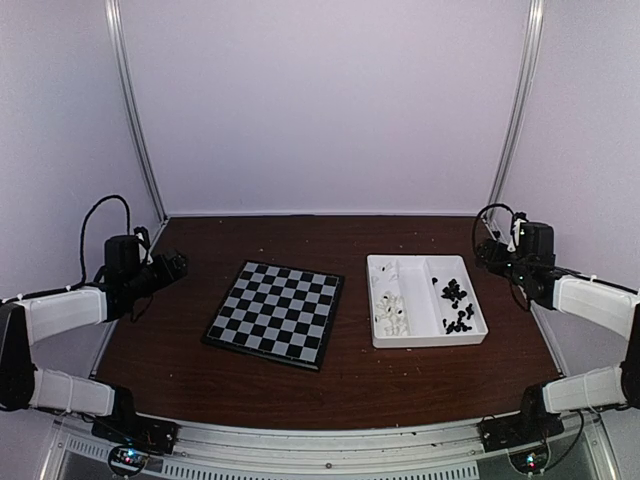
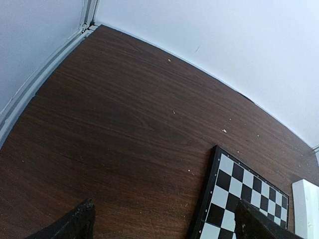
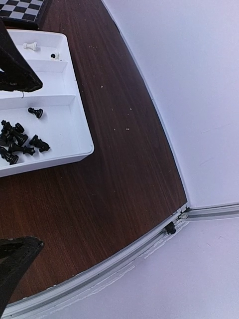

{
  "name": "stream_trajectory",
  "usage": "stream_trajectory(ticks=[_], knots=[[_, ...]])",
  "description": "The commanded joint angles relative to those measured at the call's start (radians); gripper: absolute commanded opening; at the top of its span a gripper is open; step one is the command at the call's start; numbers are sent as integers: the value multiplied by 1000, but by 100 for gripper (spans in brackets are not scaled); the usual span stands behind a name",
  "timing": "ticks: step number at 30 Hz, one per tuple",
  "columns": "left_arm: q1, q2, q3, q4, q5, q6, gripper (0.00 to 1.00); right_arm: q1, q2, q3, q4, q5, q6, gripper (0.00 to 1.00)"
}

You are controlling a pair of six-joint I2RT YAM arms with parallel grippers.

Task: Set up the chess pieces on the board
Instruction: Pick up the chess piece from the storage box.

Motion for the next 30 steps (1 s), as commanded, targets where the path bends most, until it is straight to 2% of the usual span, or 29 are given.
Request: stream_trajectory(ticks=[1,5,7,11,15,18,20,30], knots=[[-2,-21,-1,38,6,21,98,6,10,41,-3,4,34,100],[-2,-20,-4,36,15,16,98,3,18,102,-131,54,112,100],[-2,-24,-8,40,28,16,98,4,17,122,-171,44,82,100],[-1,-22,4,46,112,28,98,0,-12,108,-154,-27,52,99],[-3,-29,27,13,167,20,98,4,9,219,-342,-64,31,91],[-4,-38,41,-29,193,20,98,18,22,254,-373,-202,-14,86],[-3,-46,41,-59,214,23,98,52,33,281,-409,-243,-42,85],[-14,-108,7,-303,278,15,97,354,247,574,-750,-224,-194,82]])
